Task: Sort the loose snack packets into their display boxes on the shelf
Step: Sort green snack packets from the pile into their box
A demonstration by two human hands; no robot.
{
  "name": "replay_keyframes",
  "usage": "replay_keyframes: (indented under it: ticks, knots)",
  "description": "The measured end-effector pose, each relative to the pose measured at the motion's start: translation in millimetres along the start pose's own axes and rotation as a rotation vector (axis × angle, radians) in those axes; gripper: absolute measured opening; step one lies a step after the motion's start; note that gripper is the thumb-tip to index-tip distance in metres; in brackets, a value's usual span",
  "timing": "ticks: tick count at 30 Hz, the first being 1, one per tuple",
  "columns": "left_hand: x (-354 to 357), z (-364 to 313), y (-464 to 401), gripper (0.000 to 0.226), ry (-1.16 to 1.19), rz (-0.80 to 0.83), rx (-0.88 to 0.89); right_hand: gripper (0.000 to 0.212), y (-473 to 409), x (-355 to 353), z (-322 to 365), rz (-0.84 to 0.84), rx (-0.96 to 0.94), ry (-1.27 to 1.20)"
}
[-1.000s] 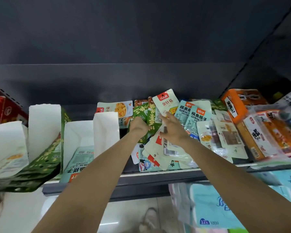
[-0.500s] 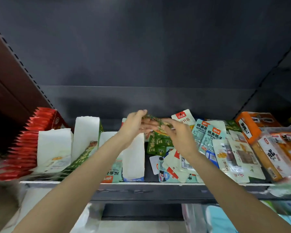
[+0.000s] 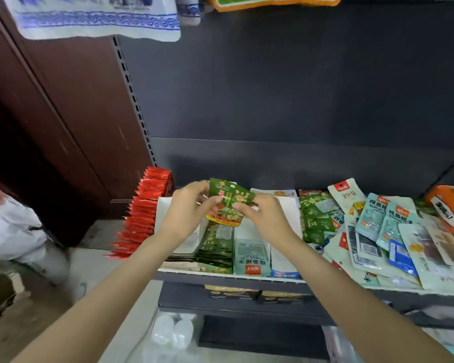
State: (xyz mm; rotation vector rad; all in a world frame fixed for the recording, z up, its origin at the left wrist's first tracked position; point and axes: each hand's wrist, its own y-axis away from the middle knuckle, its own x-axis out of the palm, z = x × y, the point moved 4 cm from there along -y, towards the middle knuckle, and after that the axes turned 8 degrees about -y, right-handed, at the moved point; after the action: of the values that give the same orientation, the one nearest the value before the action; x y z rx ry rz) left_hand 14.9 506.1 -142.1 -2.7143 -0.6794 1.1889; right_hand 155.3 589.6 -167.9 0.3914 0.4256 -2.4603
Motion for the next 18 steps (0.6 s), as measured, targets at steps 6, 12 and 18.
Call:
replay_keyframes:
  ticks: [6,12,18]
  knots:
    - [-5,36,3,0.015,-0.102,0.089,-0.038,0.022,7,31,-5,-0.003,0.049,0.121]
    - [-8,48,6,0.01,-0.205,0.089,0.046,0.02,6,39,-7,0.012,0.037,0.188]
    - [11,57,9,0.016,-0.294,0.294,-0.001,0.026,8,47,-31,0.179,0.171,0.309]
